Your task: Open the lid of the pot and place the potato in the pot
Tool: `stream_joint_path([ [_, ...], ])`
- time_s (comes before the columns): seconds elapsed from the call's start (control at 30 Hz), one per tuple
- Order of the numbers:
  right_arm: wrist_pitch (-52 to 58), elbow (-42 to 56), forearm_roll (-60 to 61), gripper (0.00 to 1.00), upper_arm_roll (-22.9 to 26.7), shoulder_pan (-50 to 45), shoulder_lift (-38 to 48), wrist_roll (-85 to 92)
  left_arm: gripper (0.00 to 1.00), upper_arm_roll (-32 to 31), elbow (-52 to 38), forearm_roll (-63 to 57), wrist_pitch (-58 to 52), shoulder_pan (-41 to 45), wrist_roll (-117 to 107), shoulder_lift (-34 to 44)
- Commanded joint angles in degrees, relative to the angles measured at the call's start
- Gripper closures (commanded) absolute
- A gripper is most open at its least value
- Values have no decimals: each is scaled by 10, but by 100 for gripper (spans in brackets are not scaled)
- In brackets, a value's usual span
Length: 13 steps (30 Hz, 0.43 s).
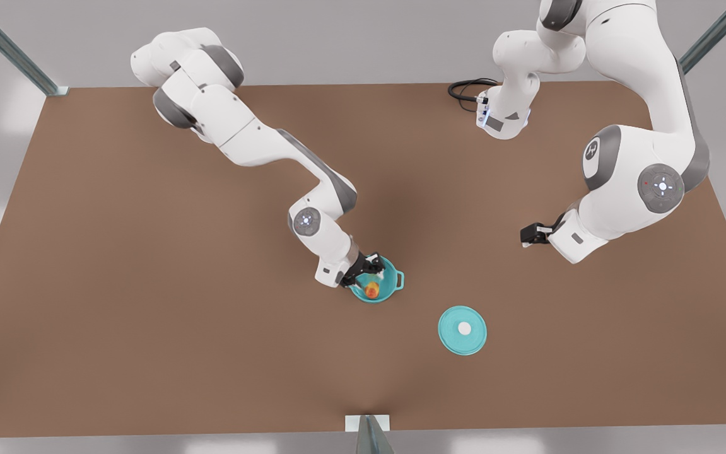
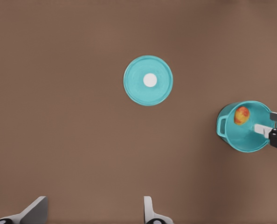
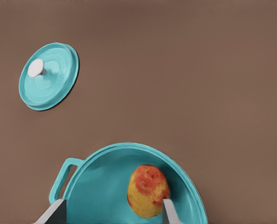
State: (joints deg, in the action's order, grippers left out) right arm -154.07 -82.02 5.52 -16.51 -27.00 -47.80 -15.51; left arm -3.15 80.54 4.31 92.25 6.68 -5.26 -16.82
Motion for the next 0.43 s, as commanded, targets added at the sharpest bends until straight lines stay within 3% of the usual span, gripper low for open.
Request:
stream_joint_path([
  [0.0,23,-11,5,0,0,2,49,-18,0,0,0,-1,2,0,-9,0],
  [0.07,313,-14,-41,0,71,4,198,-55,0,0,0,-1,2,0,-8,1],
  [0.1,436,-19,-158,0,102,5,242,-75,0,0,0,-1,2,-1,-8,0],
  [0.13,455,-78,-175,0,138,35,292,-48,0,0,0,-1,2,-1,-7,0],
  [0.27,486,-97,-112,0,139,293,326,212,0,0,0,-1,2,-1,-5,0],
  [0.4,487,-97,-110,0,139,303,326,222,0,0,0,-1,2,-1,-5,0],
])
